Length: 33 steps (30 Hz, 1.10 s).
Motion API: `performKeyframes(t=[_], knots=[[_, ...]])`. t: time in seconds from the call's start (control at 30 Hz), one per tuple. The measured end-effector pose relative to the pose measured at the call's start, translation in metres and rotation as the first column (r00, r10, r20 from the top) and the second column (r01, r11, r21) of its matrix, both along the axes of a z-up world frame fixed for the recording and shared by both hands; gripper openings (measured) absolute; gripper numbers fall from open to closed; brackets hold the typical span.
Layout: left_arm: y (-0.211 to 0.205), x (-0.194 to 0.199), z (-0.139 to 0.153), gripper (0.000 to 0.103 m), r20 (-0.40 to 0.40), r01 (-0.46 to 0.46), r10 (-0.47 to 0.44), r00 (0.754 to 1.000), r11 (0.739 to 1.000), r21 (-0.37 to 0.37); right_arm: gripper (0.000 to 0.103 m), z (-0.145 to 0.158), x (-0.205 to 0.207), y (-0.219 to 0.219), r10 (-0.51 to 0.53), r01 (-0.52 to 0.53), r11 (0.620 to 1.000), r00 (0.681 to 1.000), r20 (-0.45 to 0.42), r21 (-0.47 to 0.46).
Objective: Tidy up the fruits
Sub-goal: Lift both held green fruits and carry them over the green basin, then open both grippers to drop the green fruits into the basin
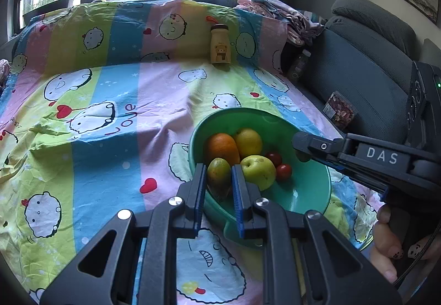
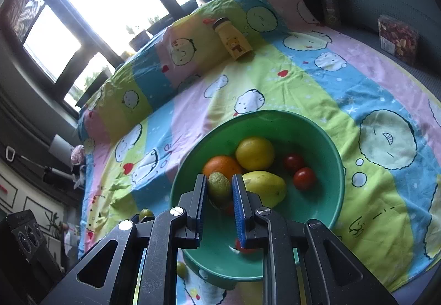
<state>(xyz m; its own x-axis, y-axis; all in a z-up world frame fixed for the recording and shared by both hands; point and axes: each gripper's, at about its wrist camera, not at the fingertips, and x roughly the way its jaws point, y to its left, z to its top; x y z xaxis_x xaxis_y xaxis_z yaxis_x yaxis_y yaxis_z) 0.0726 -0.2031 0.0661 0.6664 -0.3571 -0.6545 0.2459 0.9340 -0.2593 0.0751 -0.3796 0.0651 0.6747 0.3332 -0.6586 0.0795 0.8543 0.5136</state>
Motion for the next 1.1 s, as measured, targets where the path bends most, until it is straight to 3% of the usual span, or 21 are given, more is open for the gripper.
performKeyframes(t=[0.33, 1.1], knots=[[-0.025, 0.005, -0.010, 0.018, -0.032, 0.052, -0.051, 0.998, 0.998, 0.024, 0.020, -0.016, 0.005, -0.017, -0.031, 0.031, 1.000, 0.997, -0.073, -0.001], [-0.043, 0.010, -0.023, 0.019, -0.077, 0.102, -0.100, 0.992, 0.994, 0.029, 0.020, -0.028, 0.010, -0.015, -0.025, 0.019, 0.999, 0.990, -0.137, -0.042]])
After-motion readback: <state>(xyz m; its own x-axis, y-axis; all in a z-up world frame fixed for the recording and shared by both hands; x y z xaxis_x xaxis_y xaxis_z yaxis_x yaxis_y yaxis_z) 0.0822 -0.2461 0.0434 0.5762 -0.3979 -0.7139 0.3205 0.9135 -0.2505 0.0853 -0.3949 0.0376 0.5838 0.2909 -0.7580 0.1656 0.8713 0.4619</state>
